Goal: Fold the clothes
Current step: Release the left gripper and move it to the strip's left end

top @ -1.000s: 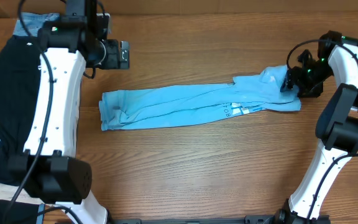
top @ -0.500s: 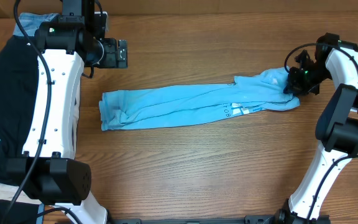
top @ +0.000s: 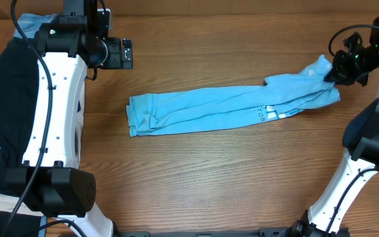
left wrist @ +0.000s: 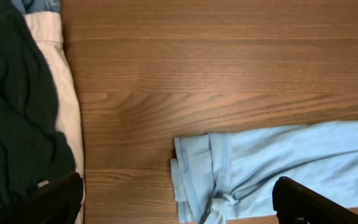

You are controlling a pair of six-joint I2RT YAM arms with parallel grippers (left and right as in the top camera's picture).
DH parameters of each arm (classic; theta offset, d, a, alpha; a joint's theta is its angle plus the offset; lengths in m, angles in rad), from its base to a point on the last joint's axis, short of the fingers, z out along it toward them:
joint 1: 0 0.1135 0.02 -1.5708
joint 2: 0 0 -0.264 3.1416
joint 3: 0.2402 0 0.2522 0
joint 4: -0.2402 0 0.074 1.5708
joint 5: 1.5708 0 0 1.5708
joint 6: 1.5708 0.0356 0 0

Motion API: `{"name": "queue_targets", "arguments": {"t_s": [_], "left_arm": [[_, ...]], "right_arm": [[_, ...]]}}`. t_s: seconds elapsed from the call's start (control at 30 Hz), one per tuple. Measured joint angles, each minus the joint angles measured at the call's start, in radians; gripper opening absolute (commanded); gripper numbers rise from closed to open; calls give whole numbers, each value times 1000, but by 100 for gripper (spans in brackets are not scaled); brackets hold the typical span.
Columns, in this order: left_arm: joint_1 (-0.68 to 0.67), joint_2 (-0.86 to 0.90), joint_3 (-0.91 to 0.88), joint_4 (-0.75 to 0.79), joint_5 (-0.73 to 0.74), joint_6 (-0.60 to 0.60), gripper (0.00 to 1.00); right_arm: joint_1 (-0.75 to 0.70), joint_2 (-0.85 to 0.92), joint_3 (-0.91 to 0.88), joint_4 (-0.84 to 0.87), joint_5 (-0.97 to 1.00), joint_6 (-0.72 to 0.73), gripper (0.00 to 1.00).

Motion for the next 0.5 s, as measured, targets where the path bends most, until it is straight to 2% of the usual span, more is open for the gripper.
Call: {"name": "queue_targets", "arguments": {"t_s": [0.13,0.5], "left_arm": [[26,0,0,8,0,0,100],[43,0,0,-30,4,4,100]], "right_arm": [[25,0,23,-57,-22,-19,4],[54,0,23,-18,-8,-17,4]]}}
